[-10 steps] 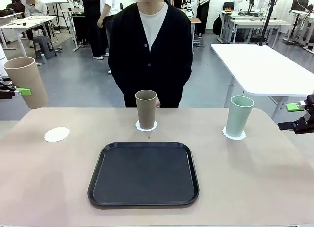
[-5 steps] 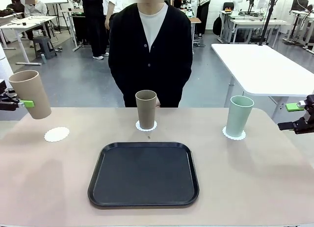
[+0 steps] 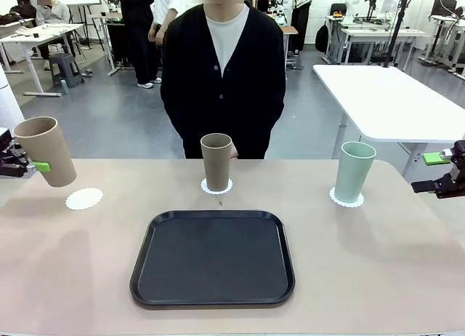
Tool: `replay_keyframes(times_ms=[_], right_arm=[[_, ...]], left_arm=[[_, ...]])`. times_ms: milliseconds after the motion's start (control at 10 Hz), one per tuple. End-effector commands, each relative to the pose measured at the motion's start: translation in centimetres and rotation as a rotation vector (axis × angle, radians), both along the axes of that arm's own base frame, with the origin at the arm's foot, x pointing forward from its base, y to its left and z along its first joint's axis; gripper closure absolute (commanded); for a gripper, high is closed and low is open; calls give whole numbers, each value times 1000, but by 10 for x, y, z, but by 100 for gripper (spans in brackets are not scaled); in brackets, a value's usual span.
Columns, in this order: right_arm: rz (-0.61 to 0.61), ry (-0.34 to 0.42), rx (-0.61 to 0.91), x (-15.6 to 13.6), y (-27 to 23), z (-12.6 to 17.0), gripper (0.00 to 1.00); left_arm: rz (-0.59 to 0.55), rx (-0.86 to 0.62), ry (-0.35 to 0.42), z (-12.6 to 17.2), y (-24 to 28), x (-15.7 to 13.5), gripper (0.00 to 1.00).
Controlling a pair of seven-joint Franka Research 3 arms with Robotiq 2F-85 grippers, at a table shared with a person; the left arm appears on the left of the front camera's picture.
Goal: Place coasters on the table and set cups on them.
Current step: Take one Reusable plastic cup from the Flat Tray and place it on a coaster set by the human.
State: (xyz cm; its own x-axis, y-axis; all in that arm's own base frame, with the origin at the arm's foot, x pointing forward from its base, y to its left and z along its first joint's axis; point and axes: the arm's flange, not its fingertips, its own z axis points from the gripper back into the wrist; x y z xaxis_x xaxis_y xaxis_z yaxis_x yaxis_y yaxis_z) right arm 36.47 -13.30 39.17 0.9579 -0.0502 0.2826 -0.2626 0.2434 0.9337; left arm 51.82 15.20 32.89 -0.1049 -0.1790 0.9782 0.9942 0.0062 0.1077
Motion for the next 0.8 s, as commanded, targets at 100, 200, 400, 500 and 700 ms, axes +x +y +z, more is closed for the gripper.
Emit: replay_keyframes(times_ms=[100,200,400,500,700], right_arm=[[1,-1,-2,2,1,0,0],[1,-1,-2,2,1,0,0],[1,-1,-2,2,1,0,0],[1,-1,-2,2,1,0,0],[1,-1,-2,2,1,0,0]], left_arm=[[18,48,-12,-21,-6,16,15],[23,44,14,-24,-9,24,15],[33,24,57,-30,-16,36,15],[42,20,74,-34,-18,44,15],[64,11,100,-39,-17,54,15]])
